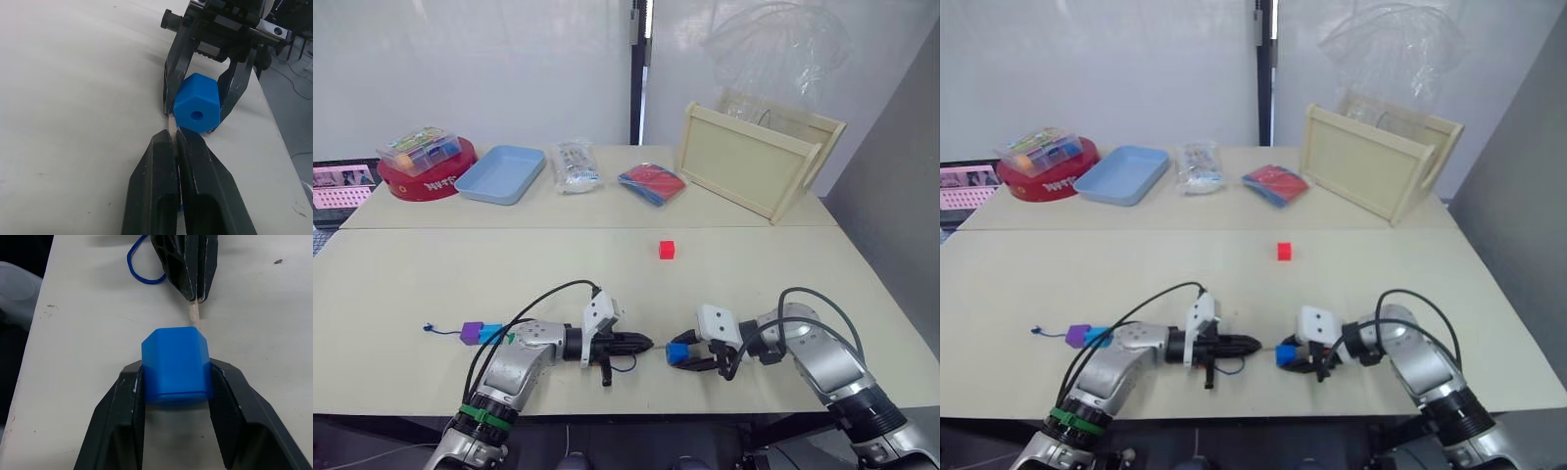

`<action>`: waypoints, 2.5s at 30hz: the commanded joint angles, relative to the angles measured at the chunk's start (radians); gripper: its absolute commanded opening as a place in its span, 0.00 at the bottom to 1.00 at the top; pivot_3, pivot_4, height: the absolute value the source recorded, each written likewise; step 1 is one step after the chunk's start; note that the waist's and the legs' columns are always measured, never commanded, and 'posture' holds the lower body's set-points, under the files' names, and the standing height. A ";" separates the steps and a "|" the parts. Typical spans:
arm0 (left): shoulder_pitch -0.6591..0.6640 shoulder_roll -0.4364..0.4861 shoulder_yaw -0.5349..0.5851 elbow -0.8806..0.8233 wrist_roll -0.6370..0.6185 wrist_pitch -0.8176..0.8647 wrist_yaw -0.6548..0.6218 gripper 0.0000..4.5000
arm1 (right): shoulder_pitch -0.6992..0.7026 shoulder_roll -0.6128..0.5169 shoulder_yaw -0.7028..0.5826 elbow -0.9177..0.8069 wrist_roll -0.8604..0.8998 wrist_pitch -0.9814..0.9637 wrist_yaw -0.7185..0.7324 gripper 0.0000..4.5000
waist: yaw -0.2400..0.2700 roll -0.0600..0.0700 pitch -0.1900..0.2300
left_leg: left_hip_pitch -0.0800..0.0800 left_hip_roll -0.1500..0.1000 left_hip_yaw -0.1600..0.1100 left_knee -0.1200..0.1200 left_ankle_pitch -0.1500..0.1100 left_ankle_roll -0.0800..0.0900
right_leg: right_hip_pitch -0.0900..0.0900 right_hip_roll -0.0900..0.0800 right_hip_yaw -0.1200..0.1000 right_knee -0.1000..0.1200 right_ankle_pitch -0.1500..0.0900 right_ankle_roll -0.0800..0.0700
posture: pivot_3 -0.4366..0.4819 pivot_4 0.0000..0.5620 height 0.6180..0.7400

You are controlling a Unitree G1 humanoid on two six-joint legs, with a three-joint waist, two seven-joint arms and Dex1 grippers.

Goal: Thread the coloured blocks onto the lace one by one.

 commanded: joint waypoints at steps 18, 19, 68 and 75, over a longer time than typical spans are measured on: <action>0.013 0.036 0.031 -0.077 -0.079 0.051 -0.043 0.00 | 0.019 -0.014 0.024 0.006 -0.011 0.033 0.005 0.29 | 0.001 0.000 0.000 | 0.000 0.000 0.000 0.000 0.000 0.000 | 0.000 0.000 0.000 0.000 0.000 0.000 | 0.48 0.27 1.00; 0.015 0.038 0.032 -0.079 -0.081 0.053 -0.042 0.00 | 0.018 -0.014 0.025 0.008 -0.012 0.032 0.005 0.29 | 0.003 0.000 0.000 | 0.000 0.000 0.000 0.000 0.000 0.000 | 0.000 0.000 0.000 0.000 0.000 0.000 | 0.48 0.27 1.00; -0.071 -0.084 -0.104 0.081 0.029 -0.030 -0.088 0.21 | 0.006 0.005 0.035 -0.053 -0.006 0.139 -0.018 0.29 | 0.010 0.000 0.000 | 0.007 0.000 -0.001 0.000 -0.001 0.001 | 0.013 0.000 -0.003 -0.008 0.001 0.002 | 0.48 0.27 1.00; -0.058 0.018 -0.059 -0.012 0.008 0.032 -0.103 0.71 | 0.011 0.006 0.033 -0.049 -0.006 0.141 -0.029 0.29 | -0.001 0.000 0.000 | 0.007 0.001 -0.002 -0.001 -0.001 0.001 | 0.012 0.001 -0.003 -0.008 0.001 0.001 | 0.48 0.27 1.00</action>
